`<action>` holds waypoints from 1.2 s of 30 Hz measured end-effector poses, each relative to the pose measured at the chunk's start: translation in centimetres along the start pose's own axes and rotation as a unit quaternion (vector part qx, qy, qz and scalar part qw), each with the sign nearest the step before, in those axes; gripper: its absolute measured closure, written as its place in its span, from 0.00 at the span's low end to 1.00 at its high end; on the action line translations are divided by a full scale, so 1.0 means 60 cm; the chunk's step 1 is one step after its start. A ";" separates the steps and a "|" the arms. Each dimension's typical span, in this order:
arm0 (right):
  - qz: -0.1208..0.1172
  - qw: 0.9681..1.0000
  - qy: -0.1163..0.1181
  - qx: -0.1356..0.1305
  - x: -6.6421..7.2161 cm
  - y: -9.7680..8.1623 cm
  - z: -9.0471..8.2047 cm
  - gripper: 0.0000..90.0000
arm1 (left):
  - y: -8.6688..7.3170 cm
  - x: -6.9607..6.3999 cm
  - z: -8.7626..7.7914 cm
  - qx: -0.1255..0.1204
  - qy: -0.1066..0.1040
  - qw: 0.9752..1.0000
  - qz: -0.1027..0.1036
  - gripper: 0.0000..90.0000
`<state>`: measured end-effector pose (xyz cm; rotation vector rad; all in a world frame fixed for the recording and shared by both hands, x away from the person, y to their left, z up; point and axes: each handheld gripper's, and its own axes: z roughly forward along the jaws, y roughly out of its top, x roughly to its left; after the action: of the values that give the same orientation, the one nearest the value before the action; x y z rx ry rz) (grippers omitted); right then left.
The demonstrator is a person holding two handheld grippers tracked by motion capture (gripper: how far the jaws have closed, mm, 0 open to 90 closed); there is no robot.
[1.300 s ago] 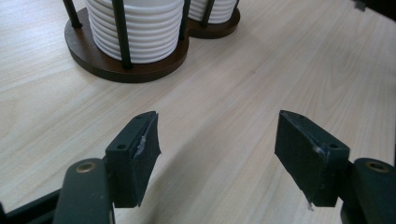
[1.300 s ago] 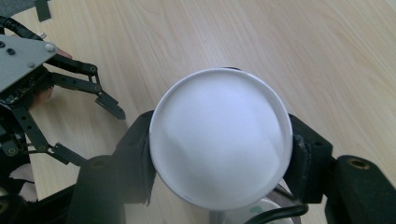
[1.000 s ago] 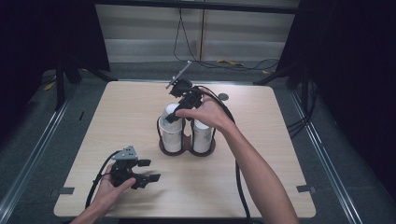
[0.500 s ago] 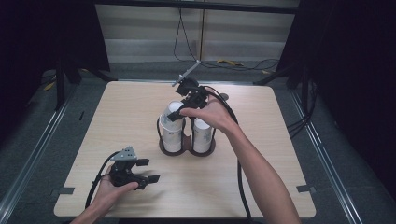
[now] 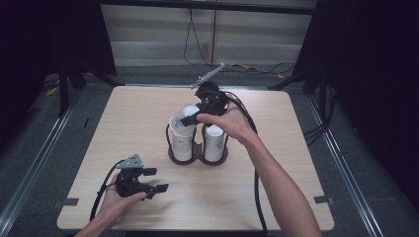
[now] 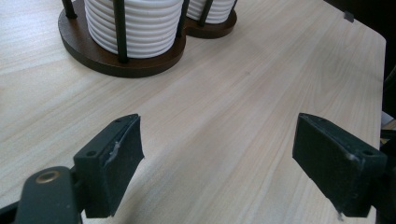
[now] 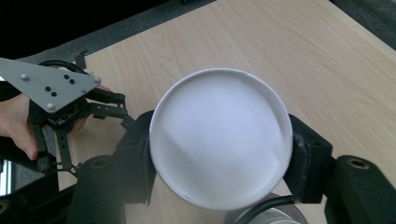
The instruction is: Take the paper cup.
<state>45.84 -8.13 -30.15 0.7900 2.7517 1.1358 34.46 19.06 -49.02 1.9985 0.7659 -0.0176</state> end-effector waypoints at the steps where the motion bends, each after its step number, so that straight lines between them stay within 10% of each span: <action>1: -0.001 1.000 0.001 -0.004 0.001 -0.002 -0.002 0.41 | 0.000 0.000 0.000 0.000 -0.001 1.000 -0.001 0.18; 17: 0.017 0.999 0.004 -0.045 0.011 -0.046 -0.042 0.41 | 0.006 -0.007 0.005 -0.003 -0.032 0.999 -0.009 0.18; 36: 0.024 0.997 0.015 -0.068 0.037 -0.116 -0.050 0.41 | 0.036 -0.022 0.007 -0.021 -0.019 0.999 0.020 0.19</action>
<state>40.18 -13.12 -32.37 0.8325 2.6577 1.3369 34.67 17.30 -47.15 1.9689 0.6963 -0.0147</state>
